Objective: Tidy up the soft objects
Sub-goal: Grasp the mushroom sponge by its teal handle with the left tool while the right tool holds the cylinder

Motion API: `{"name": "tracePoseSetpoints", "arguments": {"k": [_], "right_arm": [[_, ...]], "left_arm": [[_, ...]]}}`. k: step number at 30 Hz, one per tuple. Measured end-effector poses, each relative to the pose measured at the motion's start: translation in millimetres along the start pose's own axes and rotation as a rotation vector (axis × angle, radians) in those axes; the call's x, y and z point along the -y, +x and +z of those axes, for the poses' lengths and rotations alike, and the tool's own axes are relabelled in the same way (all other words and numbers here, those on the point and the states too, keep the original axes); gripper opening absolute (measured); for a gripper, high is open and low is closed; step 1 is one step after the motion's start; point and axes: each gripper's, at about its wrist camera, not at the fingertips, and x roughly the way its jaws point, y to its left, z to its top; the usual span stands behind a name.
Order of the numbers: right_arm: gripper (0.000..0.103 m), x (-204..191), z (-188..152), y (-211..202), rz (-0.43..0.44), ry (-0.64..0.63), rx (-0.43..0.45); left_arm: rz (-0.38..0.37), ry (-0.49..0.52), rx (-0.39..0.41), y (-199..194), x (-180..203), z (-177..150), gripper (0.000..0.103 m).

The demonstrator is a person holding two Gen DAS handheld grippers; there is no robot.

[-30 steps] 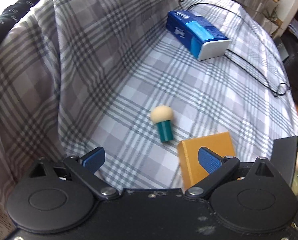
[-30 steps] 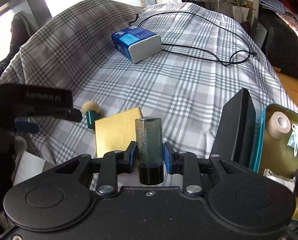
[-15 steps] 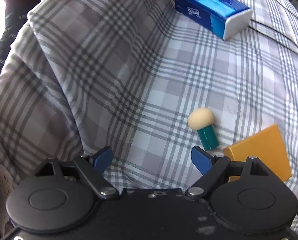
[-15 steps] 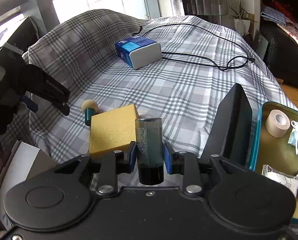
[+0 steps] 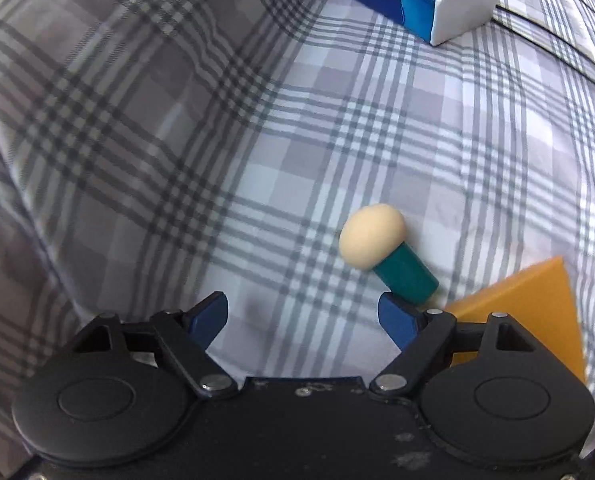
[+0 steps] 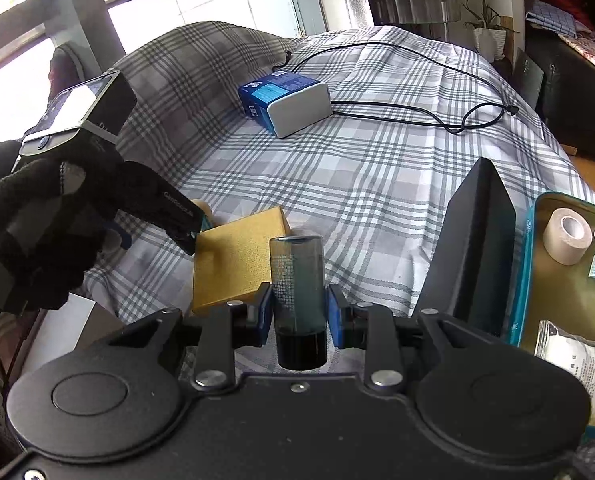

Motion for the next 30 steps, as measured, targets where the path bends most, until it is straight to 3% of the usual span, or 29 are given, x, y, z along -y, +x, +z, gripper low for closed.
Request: {"name": "tracePoseSetpoints", "arguments": {"k": [9,14,17,21,27,30], "right_arm": [[0.03,-1.7,-0.6,5.0,-0.005,-0.004,-0.014],[0.03,-0.4,-0.2,7.3,0.006,0.006,-0.024],[0.03,-2.0,-0.2,8.6,0.015,0.004,-0.028],[0.03,-1.5,-0.8,9.0,0.015,0.006,-0.032],[0.03,-0.4,0.3,9.4,0.019,0.015,-0.032],[0.03,-0.2,0.2,9.4,0.02,0.017,-0.035]], "left_arm": [[-0.109,-0.064,0.031,2.7,5.8,37.5,0.082],[-0.18,-0.055,0.114,-19.4,4.5,43.0,0.089],[-0.217,0.0,0.16,-25.4,12.0,43.4,0.092],[-0.2,0.107,0.198,-22.8,29.4,38.5,0.093],[-0.174,0.111,0.215,-11.8,36.1,43.5,0.093],[-0.164,0.21,0.256,-12.7,43.5,41.4,0.093]]}}
